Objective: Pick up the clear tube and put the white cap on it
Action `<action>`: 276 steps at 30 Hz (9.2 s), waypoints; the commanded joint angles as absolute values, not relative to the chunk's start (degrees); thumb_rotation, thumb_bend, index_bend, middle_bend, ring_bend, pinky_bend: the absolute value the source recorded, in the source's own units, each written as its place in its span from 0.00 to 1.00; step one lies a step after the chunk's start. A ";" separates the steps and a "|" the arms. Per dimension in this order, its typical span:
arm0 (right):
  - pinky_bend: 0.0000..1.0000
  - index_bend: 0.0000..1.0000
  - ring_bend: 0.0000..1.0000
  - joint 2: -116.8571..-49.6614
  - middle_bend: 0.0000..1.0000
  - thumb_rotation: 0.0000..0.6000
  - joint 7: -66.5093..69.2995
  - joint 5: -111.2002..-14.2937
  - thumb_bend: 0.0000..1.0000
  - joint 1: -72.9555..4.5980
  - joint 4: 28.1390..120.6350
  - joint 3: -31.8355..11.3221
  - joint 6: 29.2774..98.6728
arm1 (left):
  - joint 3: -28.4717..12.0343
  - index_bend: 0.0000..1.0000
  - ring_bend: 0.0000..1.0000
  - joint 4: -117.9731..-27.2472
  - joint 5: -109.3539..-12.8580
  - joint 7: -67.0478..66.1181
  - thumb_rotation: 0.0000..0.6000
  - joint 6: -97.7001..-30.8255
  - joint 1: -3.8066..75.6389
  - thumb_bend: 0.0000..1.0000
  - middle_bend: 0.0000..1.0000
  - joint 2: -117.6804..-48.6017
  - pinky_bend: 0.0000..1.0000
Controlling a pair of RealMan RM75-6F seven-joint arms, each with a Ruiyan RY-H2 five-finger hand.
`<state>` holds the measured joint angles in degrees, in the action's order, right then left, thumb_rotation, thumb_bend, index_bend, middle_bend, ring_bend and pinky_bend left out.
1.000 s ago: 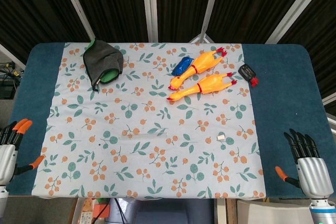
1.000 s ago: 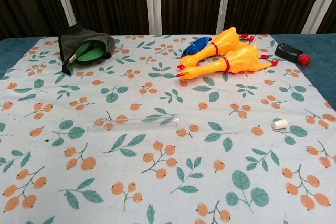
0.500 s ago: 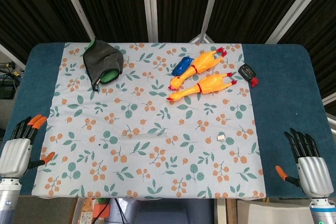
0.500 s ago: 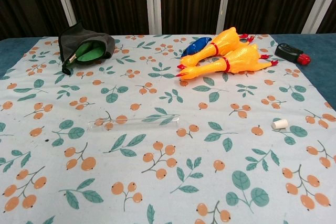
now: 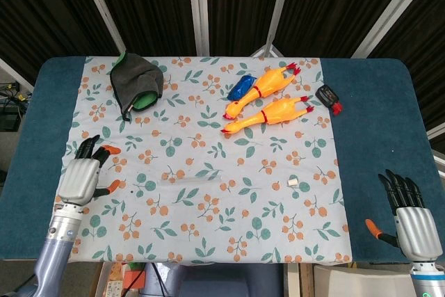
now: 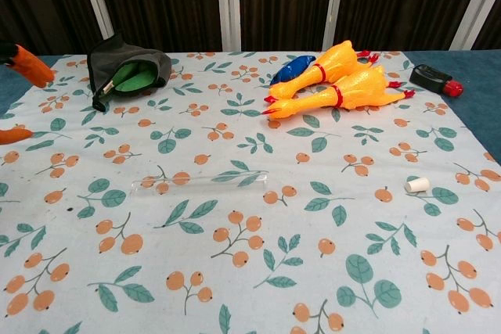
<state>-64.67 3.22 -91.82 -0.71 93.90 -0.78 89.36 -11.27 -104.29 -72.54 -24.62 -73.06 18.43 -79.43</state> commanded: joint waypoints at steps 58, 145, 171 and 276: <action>0.00 0.00 0.00 -63.69 0.00 1.00 6.33 -89.36 0.27 -0.52 95.64 -1.28 87.91 | -19.04 0.50 0.02 -87.04 -41.85 -51.76 1.00 -74.48 39.32 0.53 0.50 -115.61 0.00; 0.00 0.47 0.04 -82.34 0.16 1.00 -17.59 -82.98 0.27 -21.12 87.11 -6.57 63.92 | -11.07 0.60 0.10 -87.02 -80.97 0.66 1.00 -79.61 27.94 0.66 0.64 -91.38 0.00; 0.00 0.49 0.05 -91.51 0.17 1.00 -22.06 -77.17 0.35 -25.55 75.34 -7.75 61.92 | -12.90 0.60 0.10 -87.31 -80.47 1.92 1.00 -77.82 28.47 0.66 0.64 -89.18 0.00; 0.00 0.60 0.05 -102.45 0.18 1.00 -28.21 -86.30 0.38 -41.98 60.28 -17.07 78.86 | -23.11 0.60 0.11 -59.42 -69.95 6.58 1.00 -67.93 45.57 0.66 0.64 -117.22 0.00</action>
<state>-102.36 -28.19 -86.38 -41.89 60.37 -16.99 78.86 -23.06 -59.28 -70.10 6.75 -67.85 45.65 -117.12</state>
